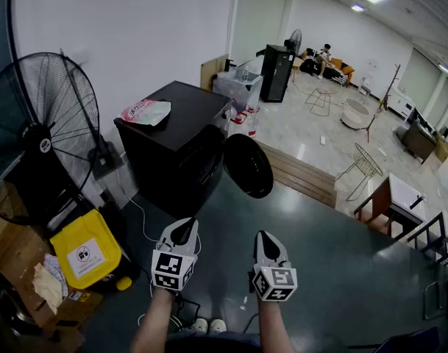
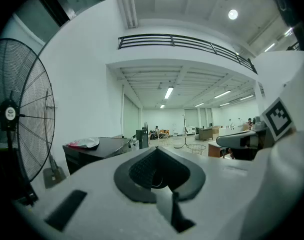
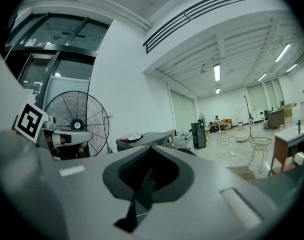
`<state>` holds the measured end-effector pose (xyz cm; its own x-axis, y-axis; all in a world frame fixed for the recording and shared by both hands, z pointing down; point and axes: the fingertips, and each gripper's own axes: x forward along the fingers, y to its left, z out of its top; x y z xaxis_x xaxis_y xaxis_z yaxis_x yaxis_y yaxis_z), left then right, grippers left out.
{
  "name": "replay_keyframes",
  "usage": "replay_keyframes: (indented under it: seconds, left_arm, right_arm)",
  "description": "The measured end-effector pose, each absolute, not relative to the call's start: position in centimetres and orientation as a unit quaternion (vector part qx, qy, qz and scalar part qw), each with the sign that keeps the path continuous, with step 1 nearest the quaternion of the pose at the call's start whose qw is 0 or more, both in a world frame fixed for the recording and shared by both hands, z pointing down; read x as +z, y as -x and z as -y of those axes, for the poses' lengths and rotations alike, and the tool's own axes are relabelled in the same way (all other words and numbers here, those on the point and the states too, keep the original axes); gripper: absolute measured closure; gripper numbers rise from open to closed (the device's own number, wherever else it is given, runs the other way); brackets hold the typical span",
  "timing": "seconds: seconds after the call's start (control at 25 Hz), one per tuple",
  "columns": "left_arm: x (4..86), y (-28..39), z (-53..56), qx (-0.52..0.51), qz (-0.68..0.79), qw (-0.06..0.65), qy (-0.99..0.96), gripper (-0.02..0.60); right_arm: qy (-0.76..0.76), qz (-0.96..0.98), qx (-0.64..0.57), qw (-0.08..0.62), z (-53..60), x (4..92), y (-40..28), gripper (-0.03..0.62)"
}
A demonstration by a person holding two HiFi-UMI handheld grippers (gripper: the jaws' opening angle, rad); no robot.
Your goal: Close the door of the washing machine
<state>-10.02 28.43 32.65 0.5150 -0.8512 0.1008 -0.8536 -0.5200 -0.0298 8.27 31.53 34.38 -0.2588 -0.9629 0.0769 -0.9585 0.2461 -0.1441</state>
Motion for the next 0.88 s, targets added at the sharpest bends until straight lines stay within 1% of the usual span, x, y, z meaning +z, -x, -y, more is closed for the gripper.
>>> replay_keyframes:
  seconds: [0.88]
  left_arm:
    - [33.8,9.8,-28.9,0.058,0.487,0.024,-0.871,0.574]
  right_arm:
    - [0.605,-0.791,-0.089,0.018,-31.9,35.4,-8.3,0.580]
